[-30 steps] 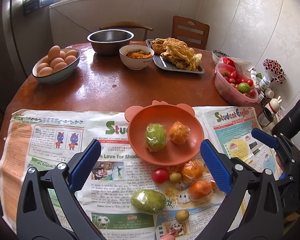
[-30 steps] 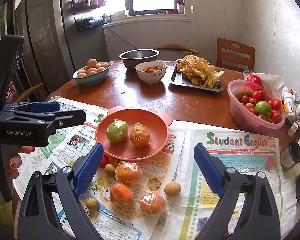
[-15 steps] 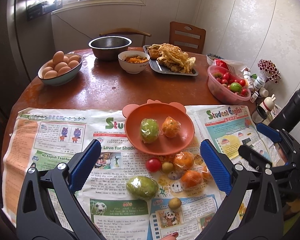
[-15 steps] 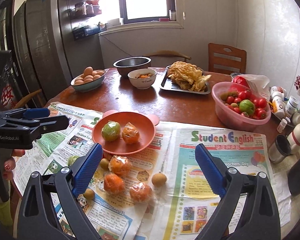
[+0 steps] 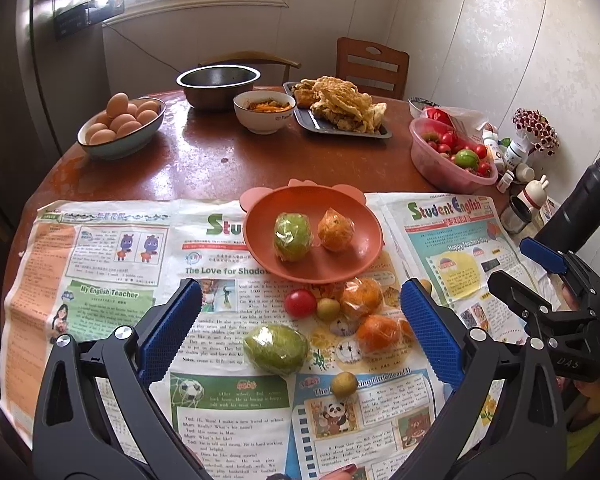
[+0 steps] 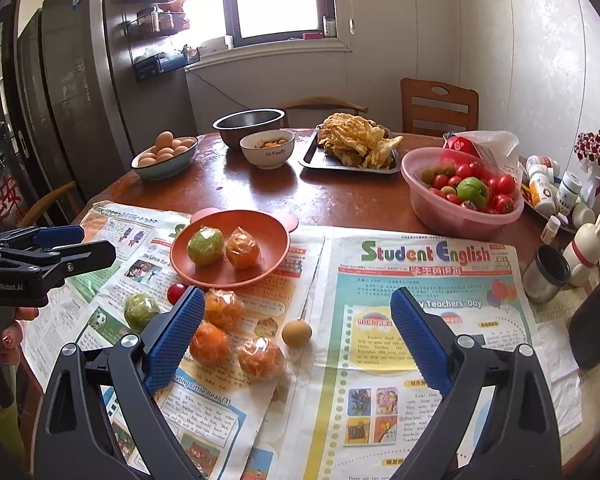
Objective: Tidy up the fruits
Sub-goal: 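Withdraw both open tools from the plate toward the remaining bagged fruits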
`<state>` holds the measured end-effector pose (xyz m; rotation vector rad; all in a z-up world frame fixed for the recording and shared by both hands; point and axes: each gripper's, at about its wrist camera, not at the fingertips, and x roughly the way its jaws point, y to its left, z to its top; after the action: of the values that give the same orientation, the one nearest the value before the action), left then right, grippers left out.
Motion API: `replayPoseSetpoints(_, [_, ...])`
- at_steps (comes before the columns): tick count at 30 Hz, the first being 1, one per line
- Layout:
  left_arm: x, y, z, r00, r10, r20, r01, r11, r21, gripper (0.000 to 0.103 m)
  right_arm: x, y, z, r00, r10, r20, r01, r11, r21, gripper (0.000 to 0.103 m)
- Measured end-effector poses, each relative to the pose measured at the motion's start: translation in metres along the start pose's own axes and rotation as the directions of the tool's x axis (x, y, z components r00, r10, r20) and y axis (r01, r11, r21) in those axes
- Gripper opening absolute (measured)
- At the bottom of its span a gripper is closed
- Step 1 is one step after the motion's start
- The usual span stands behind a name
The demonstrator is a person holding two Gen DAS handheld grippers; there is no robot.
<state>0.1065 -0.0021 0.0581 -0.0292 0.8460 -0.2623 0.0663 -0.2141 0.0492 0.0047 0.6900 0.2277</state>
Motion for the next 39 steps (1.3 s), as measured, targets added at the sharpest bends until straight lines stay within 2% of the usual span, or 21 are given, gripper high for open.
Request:
replayPoseSetpoints(31, [0.013, 0.002, -0.046, 0.998, 0.022, -0.058, -0.02, 1.0, 0.02, 0.093, 0.01, 0.011, -0.036, 0.998, 0.009, -0.056, -0.009, 1.0, 0.001, 0.094])
replayPoseSetpoints(39, [0.024, 0.007, -0.062, 0.995, 0.035, -0.097, -0.034, 0.999, 0.016, 0.093, 0.017, 0.014, -0.045, 0.996, 0.009, -0.083, -0.008, 1.0, 0.001, 0.094])
